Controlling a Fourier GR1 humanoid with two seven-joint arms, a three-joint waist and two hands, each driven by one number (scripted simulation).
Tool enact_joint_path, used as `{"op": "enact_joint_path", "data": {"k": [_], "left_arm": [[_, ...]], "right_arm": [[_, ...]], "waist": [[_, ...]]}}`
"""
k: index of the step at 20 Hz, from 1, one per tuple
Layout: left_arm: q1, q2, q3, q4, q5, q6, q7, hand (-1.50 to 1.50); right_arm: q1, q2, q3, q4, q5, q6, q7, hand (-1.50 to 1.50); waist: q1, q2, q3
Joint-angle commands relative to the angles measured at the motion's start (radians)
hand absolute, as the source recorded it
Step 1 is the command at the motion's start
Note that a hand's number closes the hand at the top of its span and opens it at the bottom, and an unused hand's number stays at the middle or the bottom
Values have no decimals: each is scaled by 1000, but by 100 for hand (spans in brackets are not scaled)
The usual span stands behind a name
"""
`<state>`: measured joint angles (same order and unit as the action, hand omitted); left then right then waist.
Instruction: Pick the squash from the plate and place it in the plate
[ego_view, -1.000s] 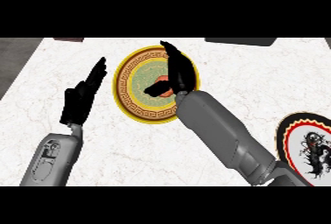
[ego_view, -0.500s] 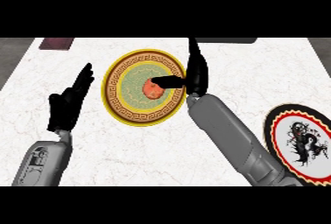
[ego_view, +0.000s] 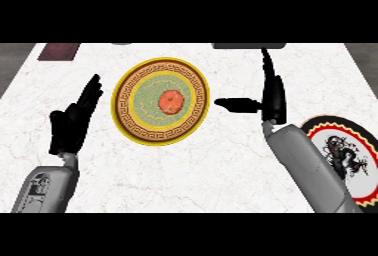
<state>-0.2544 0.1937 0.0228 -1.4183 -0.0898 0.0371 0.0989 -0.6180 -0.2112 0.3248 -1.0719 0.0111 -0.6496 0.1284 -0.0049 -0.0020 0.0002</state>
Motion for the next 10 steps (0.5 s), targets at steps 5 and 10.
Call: {"op": "enact_joint_path", "data": {"k": [5,10], "left_arm": [[14,21,38,-9,14,-43,-10,0],[28,-17,20,35,-29,-12,-58,0]], "right_arm": [[196,-101,-80,-234,3,134,-4,-150],[243,-57,-162,-83,-12,197,-189,-150]], "waist": [[-1,0,0],[5,3,0]]}}
